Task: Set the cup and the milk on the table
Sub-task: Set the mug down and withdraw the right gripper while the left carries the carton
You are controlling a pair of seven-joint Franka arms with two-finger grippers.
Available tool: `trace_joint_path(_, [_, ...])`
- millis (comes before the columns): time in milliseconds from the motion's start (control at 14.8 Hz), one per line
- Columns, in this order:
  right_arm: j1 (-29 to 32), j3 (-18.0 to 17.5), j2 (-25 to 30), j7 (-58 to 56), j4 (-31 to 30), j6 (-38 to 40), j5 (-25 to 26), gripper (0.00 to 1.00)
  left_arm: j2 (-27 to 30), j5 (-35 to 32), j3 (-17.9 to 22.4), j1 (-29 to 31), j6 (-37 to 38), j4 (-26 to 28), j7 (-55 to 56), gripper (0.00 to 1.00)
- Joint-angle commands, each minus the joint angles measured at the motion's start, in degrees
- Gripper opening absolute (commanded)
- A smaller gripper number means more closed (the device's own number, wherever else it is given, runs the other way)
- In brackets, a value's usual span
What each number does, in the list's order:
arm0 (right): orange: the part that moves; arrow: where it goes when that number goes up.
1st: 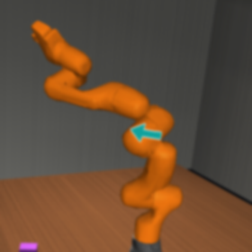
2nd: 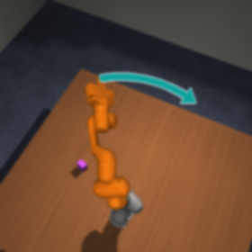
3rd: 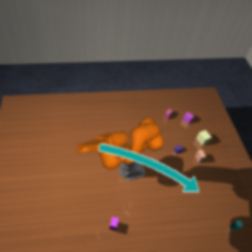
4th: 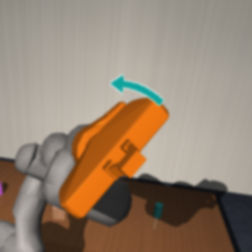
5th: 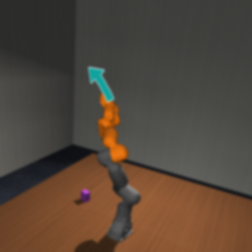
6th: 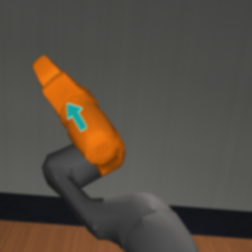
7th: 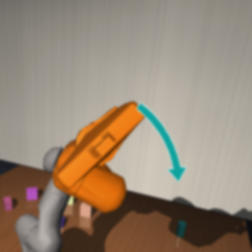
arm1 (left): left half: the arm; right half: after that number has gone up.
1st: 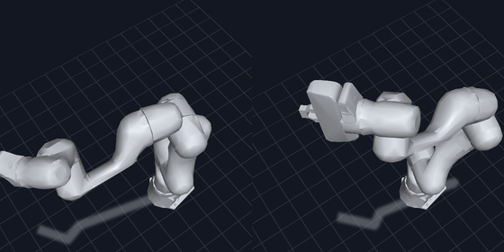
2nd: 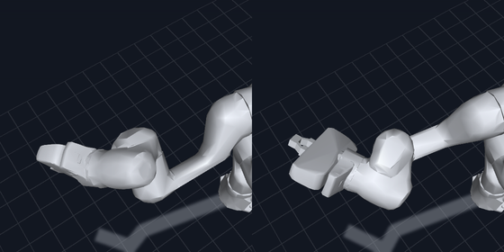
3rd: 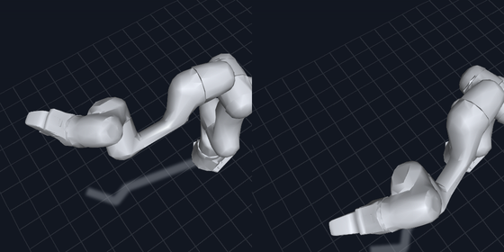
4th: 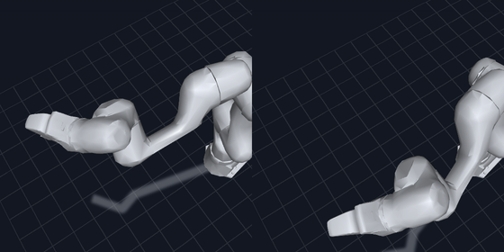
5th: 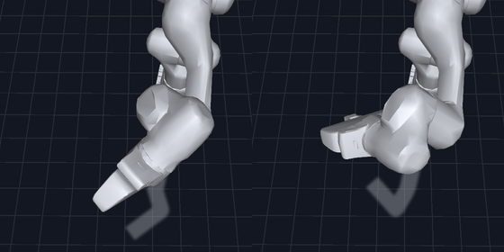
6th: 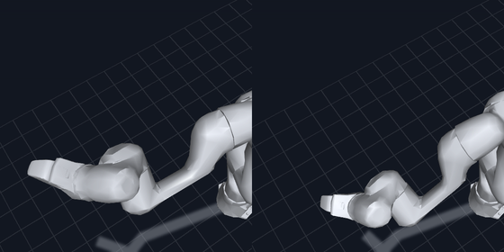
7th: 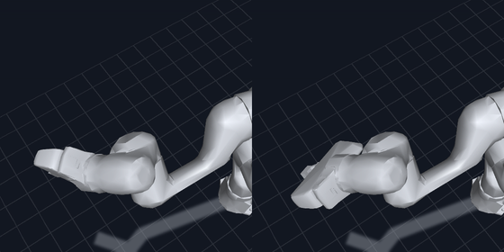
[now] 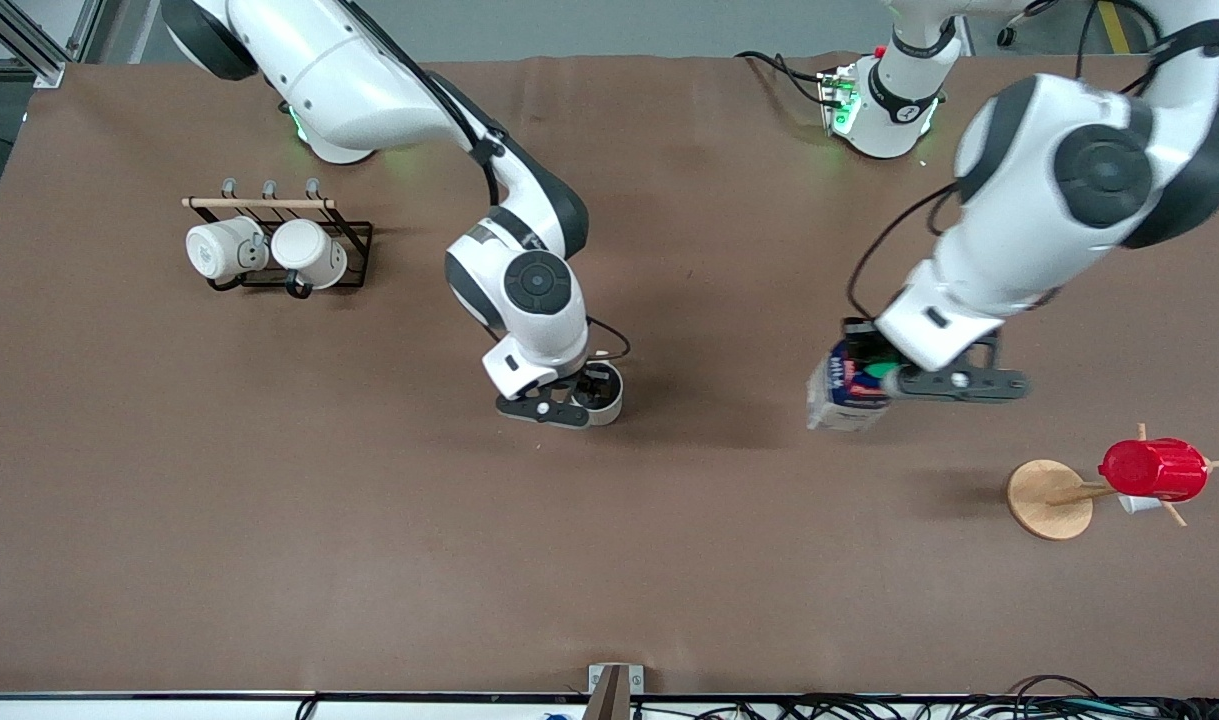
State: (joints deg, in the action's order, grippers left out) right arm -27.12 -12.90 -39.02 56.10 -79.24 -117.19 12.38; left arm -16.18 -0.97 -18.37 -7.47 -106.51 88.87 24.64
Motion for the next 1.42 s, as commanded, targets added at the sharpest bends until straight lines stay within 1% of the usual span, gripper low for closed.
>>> trace_joint_path(0, [6.4, -0.8, 10.5, 0.3, -2.6, 8.7, 1.0, 1.00, -5.3, -1.0, -0.1, -4.1, 1.0, -4.9, 8.7, 0.31])
trace_joint_path(68, [8.6, -0.8, 13.3, 0.1, -2.8, 11.8, 1.0, 1.00, -6.8, -1.2, 0.2, -6.7, 0.3, -5.5, 11.5, 0.31])
trace_joint_path(135, [11.2, -0.8, 16.5, 0.1, -3.6, 14.1, 1.0, 1.00, -9.1, -2.5, 0.7, -9.5, -1.0, -7.3, 14.8, 0.31])
trace_joint_path(203, [14.4, -0.8, 19.6, -0.9, -4.7, 14.9, 0.9, 1.00, -11.1, -3.9, 0.7, -10.7, -1.2, -9.3, 16.8, 0.31])
trace_joint_path(338, [20.5, -0.8, 24.2, -9.9, -5.3, 18.2, 0.3, 1.00, -14.4, -4.4, 0.5, -12.1, -1.2, -12.0, 18.5, 0.31])
trace_joint_path(406, [23.4, -0.8, 25.8, -14.8, -5.2, 20.5, -0.3, 1.00, -15.2, -4.4, 0.6, -12.6, -1.2, -12.1, 19.6, 0.30])
trace_joint_path(474, [25.3, 0.0, 27.8, -18.5, -5.2, 22.0, -2.3, 1.00, -15.7, -4.4, 0.5, -12.8, -1.8, -12.1, 21.1, 0.30])
trace_joint_path(609, [25.7, 6.2, 30.9, -24.8, -5.3, 23.8, -5.3, 1.00, -16.9, -4.5, 0.7, -14.5, -3.4, -12.1, 23.2, 0.30])
trace_joint_path(677, [25.6, 9.5, 32.6, -28.8, -5.3, 24.4, -7.8, 1.00, -17.2, -4.6, 0.7, -14.8, -4.2, -12.2, 24.0, 0.29])
trace_joint_path(812, [25.8, 14.8, 35.0, -37.2, -5.3, 27.4, -11.6, 1.00, -17.9, -4.6, 0.7, -14.7, -6.7, -12.2, 24.2, 0.29])
trace_joint_path(947, [27.0, 16.9, 37.0, -42.2, -5.3, 30.7, -11.9, 1.00, -18.8, -4.6, 0.6, -14.8, -8.5, -12.2, 24.4, 0.29])
trace_joint_path(1083, [29.4, 17.1, 38.1, -46.9, -5.4, 33.2, -12.3, 1.00, -19.4, -4.6, 0.5, -14.9, -9.4, -12.2, 24.4, 0.29])
trace_joint_path(1218, [29.5, 17.3, 38.6, -47.6, -7.1, 31.9, -12.4, 1.00, -20.1, -4.5, 0.5, -15.2, -9.8, -12.2, 24.5, 0.29])
trace_joint_path(1353, [29.1, 17.4, 38.4, -47.8, -7.2, 29.8, -12.4, 1.00, -20.4, -4.2, 0.4, -15.2, -9.7, -12.1, 24.6, 0.28])
